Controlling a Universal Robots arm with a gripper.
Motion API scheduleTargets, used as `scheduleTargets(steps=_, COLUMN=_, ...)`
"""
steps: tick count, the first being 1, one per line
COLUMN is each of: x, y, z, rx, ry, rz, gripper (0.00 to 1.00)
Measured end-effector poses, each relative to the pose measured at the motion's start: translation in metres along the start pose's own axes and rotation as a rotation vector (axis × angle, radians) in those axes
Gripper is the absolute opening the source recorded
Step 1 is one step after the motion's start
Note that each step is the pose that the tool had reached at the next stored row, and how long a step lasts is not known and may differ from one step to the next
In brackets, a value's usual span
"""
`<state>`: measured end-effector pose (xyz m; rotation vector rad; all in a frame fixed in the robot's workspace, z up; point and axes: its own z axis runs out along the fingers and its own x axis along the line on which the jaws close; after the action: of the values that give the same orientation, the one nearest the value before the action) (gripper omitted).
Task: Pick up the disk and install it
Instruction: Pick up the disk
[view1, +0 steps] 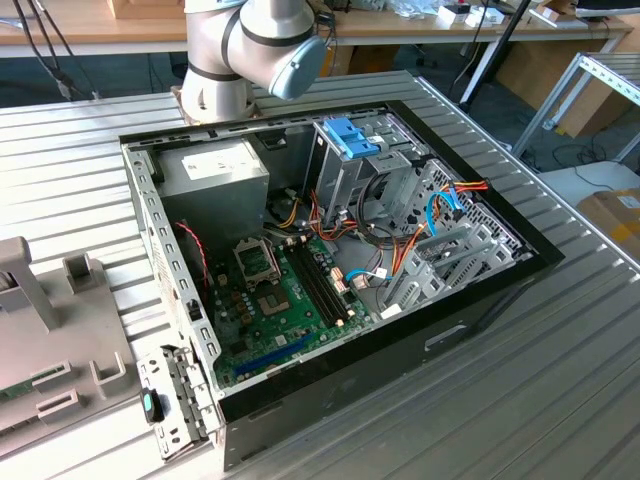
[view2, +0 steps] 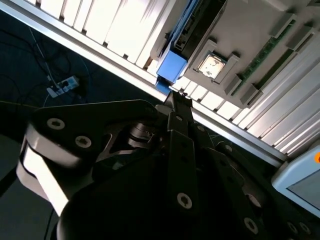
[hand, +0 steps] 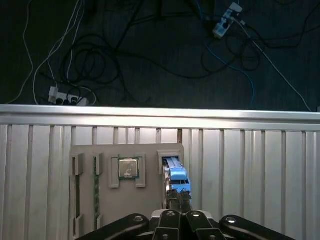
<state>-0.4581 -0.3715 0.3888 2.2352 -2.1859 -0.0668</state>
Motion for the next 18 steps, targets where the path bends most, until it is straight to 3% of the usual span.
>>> scheduleTargets(steps=7, x=0.0002, y=-0.0117, z=0.0003, rx=-0.0003, ry=0.0004, rz=-0.009, gripper=0.11)
scheduleTargets(steps=13, x=0.0002, y=-0.0128, z=0.0008, rx=-0.0004, ry=0.0006, rz=-0.009, gripper=0.11)
scheduleTargets(steps=14, x=0.0002, y=-0.0129, z=0.0008, rx=-0.0003, ry=0.0006, rz=-0.009, gripper=0.17)
scheduleTargets(steps=17, x=0.0002, y=-0.0128, z=0.0008, rx=-0.0003, ry=0.0006, rz=-0.009, gripper=0.48)
scheduleTargets(steps=18, x=0.0002, y=-0.0128, z=0.0008, rx=-0.0003, ry=0.0006, rz=-0.009, gripper=0.48)
